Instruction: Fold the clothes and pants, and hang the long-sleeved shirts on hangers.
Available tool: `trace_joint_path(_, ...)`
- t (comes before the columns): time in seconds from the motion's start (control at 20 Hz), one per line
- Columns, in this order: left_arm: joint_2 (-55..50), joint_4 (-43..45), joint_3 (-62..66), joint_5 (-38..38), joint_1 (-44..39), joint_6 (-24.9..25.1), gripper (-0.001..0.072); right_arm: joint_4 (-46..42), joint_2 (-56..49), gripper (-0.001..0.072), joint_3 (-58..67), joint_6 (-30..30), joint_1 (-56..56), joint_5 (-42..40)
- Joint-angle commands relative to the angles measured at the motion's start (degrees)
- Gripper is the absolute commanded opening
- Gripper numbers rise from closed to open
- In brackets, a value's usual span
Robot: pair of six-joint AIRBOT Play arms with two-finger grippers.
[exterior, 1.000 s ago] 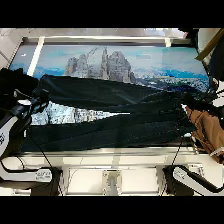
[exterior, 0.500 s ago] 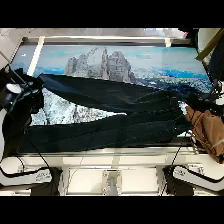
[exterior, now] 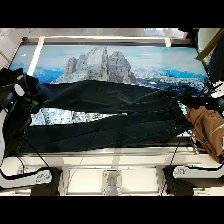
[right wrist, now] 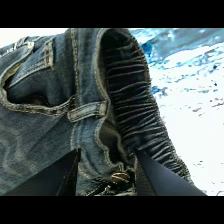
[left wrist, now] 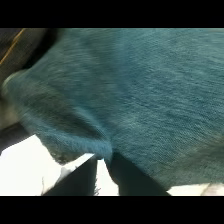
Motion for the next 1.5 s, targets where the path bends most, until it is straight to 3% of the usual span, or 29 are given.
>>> trace_joint_path(0.0,-2.3,6.0,-0.5,-1.9,0.0,-4.5,0.0638,0.1,-0.5,0.0387,0.4,-1.5,0.1,1.1)
trace_joint_path(0.05,-2.3,6.1,-0.1,-1.9,0.2,-4.5,0.0708,0.1,-0.5,0.0387,0.4,-1.8,0.1,1.7)
trace_joint_path(0.25,-0.3,5.8,2.8,-0.3,0.8,-6.0,0.0709,-1.4,-0.5,0.0386,0.4,-1.9,0.1,3.7)
trace_joint_path(0.35,-0.6,5.1,2.7,2.5,0.8,-11.1,0.0708,-1.0,-0.5,0.0386,0.4,-1.9,0.1,3.7)
trace_joint_path(0.45,-1.8,1.2,2.6,5.3,0.8,-14.1,0.0706,-0.6,-0.5,0.0386,0.4,-1.9,0.1,4.1)
trace_joint_path(0.6,-4.7,-4.8,2.6,5.5,0.8,-14.2,0.0676,-0.7,-0.5,0.0386,0.4,-1.9,0.1,5.2)
trace_joint_path(0.65,-5.8,-5.6,2.6,5.9,0.8,-14.2,0.0481,-0.7,-0.5,0.0386,0.4,-1.9,0.1,5.2)
trace_joint_path(0.7,-6.5,-5.7,2.6,7.0,0.8,-14.1,0.0204,-0.7,-0.5,0.0386,0.4,-1.9,0.1,5.2)
trace_joint_path(0.75,-6.6,-5.7,2.7,8.7,0.9,-14.1,0.0024,-0.7,-0.5,0.0386,0.4,-1.9,0.1,5.4)
trace_joint_path(0.85,-5.0,-2.4,4.0,11.5,1.6,-14.1,0.0010,-1.2,-0.5,0.0385,0.4,-1.9,0.1,6.5)
trace_joint_path(0.95,-2.7,8.1,9.0,7.2,1.6,-11.3,0.0009,-2.3,-0.5,0.0385,0.4,-1.9,0.1,7.2)
trace_joint_path(1.0,-2.0,12.0,12.3,2.7,1.4,-7.6,0.0010,-2.4,-0.5,0.0385,0.4,-1.9,0.1,7.3)
trace_joint_path(1.1,-1.2,13.2,17.8,-6.4,1.0,4.6,0.0010,-1.8,-0.5,0.0385,0.4,-1.8,0.1,7.2)
trace_joint_path(1.15,-0.8,13.2,18.9,-8.9,0.3,7.4,0.0011,-1.4,-0.5,0.0385,0.4,-1.7,0.1,7.3)
trace_joint_path(1.4,-3.7,11.9,17.8,-15.3,-1.7,7.3,0.0011,0.6,-0.5,0.0385,0.4,-1.7,0.1,8.5)
trace_joint_path(1.45,-4.7,11.9,16.7,-16.2,-1.7,6.5,0.0049,0.6,-0.5,0.0385,0.4,-1.7,0.1,8.7)
